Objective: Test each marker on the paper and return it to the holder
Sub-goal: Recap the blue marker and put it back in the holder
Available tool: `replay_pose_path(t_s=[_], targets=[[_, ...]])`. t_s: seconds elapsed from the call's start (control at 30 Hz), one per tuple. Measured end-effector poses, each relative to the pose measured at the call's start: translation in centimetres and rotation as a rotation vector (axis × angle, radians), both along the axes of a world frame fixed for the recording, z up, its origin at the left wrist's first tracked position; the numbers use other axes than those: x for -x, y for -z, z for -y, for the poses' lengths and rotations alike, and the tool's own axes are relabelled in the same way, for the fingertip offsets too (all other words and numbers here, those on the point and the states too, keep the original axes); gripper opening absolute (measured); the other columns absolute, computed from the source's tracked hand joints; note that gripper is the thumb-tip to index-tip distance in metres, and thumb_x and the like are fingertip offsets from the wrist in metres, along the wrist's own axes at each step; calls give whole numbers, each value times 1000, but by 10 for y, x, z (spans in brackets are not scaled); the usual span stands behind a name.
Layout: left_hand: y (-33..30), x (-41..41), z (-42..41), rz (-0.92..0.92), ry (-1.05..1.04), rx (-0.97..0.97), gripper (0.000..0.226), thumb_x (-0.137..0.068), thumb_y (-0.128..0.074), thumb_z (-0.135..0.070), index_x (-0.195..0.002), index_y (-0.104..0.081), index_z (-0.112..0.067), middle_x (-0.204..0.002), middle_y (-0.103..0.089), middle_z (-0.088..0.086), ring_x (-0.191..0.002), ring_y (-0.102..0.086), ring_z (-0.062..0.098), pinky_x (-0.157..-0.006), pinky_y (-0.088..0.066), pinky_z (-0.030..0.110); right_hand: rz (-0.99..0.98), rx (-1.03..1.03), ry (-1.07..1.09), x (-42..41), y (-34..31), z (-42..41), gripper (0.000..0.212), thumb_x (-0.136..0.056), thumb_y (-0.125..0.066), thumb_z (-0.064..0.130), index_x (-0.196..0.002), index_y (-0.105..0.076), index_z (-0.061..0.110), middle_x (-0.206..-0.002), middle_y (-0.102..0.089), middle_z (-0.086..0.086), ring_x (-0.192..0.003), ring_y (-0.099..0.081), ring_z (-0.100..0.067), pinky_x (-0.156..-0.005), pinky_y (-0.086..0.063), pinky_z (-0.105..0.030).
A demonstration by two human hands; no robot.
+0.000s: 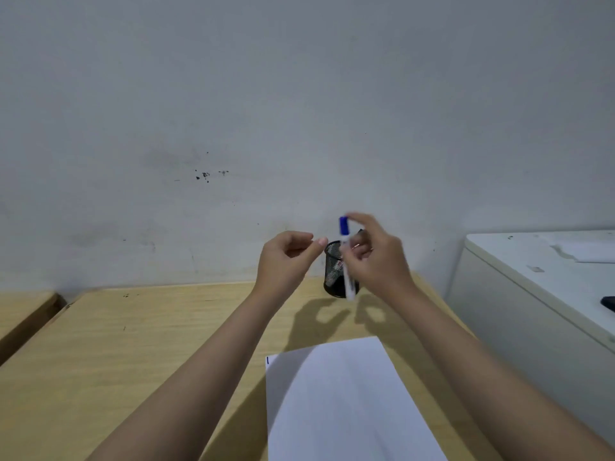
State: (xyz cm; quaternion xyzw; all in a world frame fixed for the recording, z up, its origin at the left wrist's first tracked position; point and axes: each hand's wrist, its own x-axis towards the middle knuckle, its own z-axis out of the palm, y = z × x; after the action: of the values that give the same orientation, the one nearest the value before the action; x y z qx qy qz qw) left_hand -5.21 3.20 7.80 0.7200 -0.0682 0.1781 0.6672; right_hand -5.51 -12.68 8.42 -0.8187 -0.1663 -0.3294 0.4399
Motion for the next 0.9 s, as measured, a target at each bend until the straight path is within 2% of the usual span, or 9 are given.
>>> replay_pose_path(t_s=[0.07,0.17,0.3,0.4,0.5,0.6,0.7,0.77,0.9], targets=[[6,-20,7,11,-21,-178,32,-74,-73,-39,-94,-68,-15,-96,-70,-2,-88,-64,12,-74,-46,21,49,-152,121,-24,-13,16,36,-79,-63,11,-111,-55,26,-64,-63,2,-49,-57,-3,-57,-48,-16],[20,-48,18,59,-37,-464,33,-78,-69,-36,-104,-65,-16,-109,-65,-1,-98,-59,16,-81,-44,27,46,-277,232,-54,-27,34,42,-78,-63,10,-114,-50,25,-66,-63,0,-56,-61,-5,-55,-44,-10],[32,-75,35,76,-66,-684,30,-82,-62,-31,-105,-67,-13,-111,-63,7,-105,-58,25,-87,-47,37,-79,-245,273,-79,-17,36,36,-78,-59,6,-110,-49,18,-59,-59,-2,-56,-57,-15,-51,-41,-13],[36,-85,46,38,-99,-689,24,-83,-61,-30,-95,-71,-12,-104,-65,9,-99,-59,27,-81,-49,36,-226,-177,280,-93,5,34,35,-75,-58,4,-104,-45,16,-76,-65,-17,-59,-55,-25,-53,-42,-27],[41,-90,53,16,-123,-670,24,-82,-64,-30,-88,-73,-8,-95,-70,13,-92,-62,29,-76,-51,37,-363,-174,307,-100,21,32,36,-71,-63,4,-101,-43,10,-94,-61,-19,-68,-54,-27,-55,-40,-28],[48,-93,56,-1,-155,-555,26,-79,-68,-32,-85,-73,-7,-86,-73,12,-83,-65,27,-70,-50,33,-462,-132,307,-106,32,29,36,-71,-70,8,-100,-49,5,-101,-58,-15,-77,-53,-25,-53,-38,-27],[53,-93,57,-7,-165,-447,25,-75,-73,-30,-82,-74,-6,-83,-73,13,-80,-65,25,-72,-51,34,-453,-54,360,-113,36,27,41,-76,-69,20,-110,-51,7,-115,-53,-16,-99,-54,-29,-74,-46,-33],[53,-92,57,-8,-169,-421,25,-74,-73,-29,-81,-73,-5,-83,-73,14,-81,-65,26,-74,-52,35,-469,28,427,-119,36,26,43,-80,-63,26,-118,-51,10,-123,-47,-15,-115,-47,-33,-89,-45,-41],[54,-89,57,6,-166,-416,24,-76,-73,-28,-83,-73,-4,-85,-72,15,-83,-65,26,-74,-50,33,-524,164,532,-125,29,21,29,-84,-56,29,-105,-63,11,-121,-48,-15,-116,-44,-35,-93,-38,-43]])
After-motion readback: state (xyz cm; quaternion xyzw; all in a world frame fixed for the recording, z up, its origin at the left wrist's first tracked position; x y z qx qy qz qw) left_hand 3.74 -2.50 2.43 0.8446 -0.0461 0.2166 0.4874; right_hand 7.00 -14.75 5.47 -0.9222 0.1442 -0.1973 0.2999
